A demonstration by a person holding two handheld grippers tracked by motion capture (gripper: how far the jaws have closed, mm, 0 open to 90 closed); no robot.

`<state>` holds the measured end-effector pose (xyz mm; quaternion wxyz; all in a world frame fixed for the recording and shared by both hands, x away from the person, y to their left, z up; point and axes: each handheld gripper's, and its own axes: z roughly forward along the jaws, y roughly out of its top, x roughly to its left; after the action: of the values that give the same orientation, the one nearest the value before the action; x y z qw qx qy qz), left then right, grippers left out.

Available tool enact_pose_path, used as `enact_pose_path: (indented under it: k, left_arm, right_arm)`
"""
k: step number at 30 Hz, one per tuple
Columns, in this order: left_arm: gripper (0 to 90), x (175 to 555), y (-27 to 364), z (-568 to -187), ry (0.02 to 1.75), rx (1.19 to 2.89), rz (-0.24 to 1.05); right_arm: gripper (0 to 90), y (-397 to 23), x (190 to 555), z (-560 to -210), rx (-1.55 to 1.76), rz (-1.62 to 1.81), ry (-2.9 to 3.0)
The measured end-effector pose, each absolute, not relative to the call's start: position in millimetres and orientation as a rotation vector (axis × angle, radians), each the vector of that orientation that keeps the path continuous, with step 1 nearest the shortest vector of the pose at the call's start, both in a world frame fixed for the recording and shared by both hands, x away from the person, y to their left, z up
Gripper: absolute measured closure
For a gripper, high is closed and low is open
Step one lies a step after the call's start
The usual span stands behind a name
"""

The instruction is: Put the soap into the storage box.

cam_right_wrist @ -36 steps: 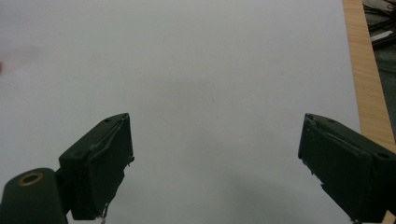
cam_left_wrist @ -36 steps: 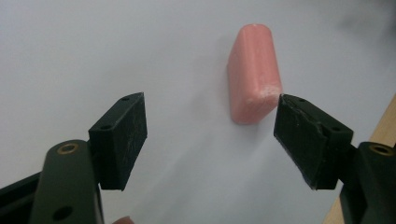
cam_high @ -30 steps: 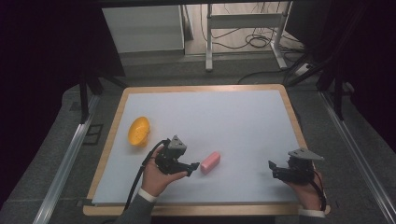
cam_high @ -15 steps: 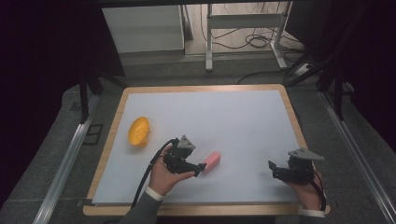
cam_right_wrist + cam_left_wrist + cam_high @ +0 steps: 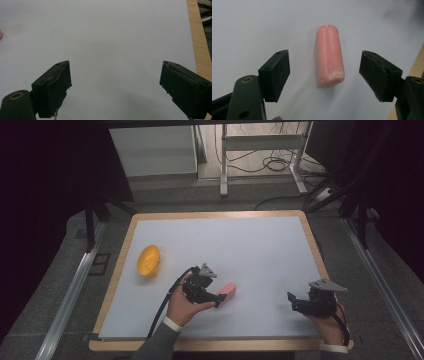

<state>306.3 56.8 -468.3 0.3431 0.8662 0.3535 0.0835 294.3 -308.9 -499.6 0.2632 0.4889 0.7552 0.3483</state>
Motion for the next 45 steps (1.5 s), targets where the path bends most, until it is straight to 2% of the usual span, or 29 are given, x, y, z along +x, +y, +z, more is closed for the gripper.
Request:
enact_pose_path:
  k: [14,22,31,38,45]
  left_arm:
    - [24.6,317.5,39.2,-480.0,0.940,2.304,0.200]
    - [30.2,326.9,28.0,-486.6,0.954,2.334,0.183]
    - [41.1,333.4,15.5,-496.4,0.984,2.369,0.173]
    - [59.0,332.1,12.4,-500.0,0.988,2.391,0.182]
    - [60.2,331.1,13.8,-499.9,0.987,2.383,0.188]
  right_arm:
    - [9.7,-309.1,295.1,-501.6,1.325,0.929,2.045]
    - [9.7,-308.9,295.4,-502.4,1.332,0.922,2.050]
    - [9.8,-309.2,295.0,-502.1,1.326,0.916,2.034]
    - [9.7,-308.9,295.4,-502.7,1.332,0.915,2.037]
    - [9.8,-307.9,294.7,-501.2,1.321,0.918,2.026]
